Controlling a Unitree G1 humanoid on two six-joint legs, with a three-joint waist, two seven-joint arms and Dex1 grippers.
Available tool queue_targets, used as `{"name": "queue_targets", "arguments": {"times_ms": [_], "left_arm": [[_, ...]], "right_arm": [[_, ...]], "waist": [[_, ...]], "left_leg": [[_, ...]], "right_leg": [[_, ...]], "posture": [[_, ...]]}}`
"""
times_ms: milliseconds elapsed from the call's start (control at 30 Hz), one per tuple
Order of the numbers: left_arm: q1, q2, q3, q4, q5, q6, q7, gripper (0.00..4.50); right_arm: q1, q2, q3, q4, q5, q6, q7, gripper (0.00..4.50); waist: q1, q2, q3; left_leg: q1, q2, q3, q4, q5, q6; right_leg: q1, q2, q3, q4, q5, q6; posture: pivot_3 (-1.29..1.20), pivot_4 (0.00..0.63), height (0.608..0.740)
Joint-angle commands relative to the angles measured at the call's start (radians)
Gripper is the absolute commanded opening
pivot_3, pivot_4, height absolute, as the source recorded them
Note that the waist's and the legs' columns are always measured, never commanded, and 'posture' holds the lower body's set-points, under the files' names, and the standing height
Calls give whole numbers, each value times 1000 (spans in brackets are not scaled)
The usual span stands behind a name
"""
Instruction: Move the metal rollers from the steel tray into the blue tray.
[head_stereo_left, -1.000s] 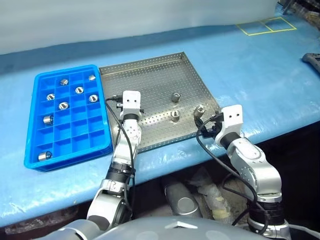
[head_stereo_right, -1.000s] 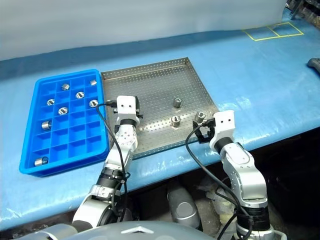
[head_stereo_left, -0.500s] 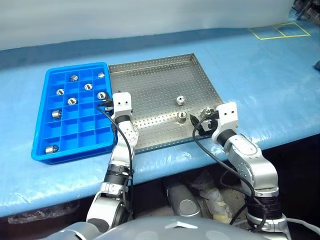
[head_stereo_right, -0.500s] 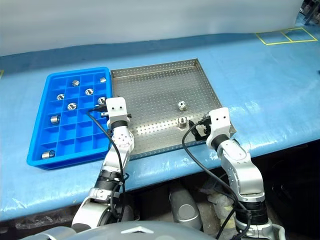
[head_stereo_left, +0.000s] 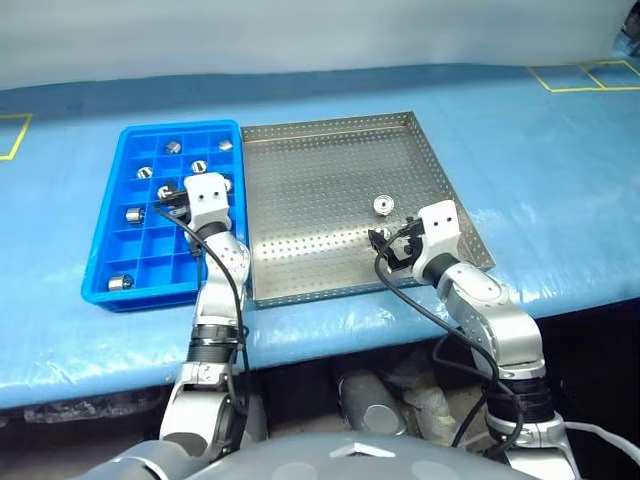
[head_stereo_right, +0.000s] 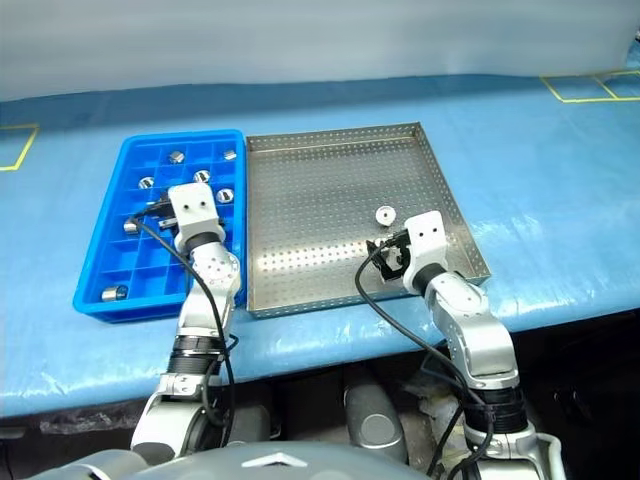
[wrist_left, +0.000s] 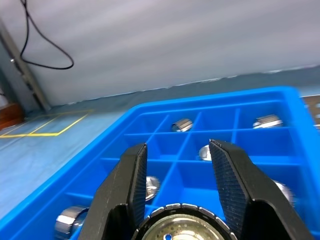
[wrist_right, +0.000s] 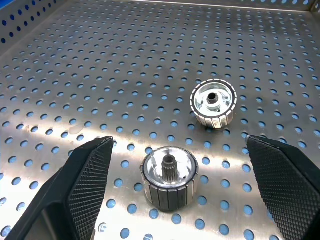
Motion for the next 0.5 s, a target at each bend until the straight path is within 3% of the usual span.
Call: {"name": "queue_targets", "arguments": {"times_ms": [33,500], "left_arm": [[-10,-6,12,-58,8,24,29,1742],[14,-43,73,-55,-13,90,82,1742]], "right_arm": [[-18,-3,0,-13,-1,-26,9,4500],[-11,-1,1,-12,-4,-25,15,4500]], "waist": [[14,0,0],[33,0,0]], "left_leg": [[0,0,0,0,0,0],[0,0,0,2,0,0]], "right_leg": [[0,0,0,0,0,0],[1,0,0,1,1,0]], "posture": [[-90,150,740],[-91,150,740]]}}
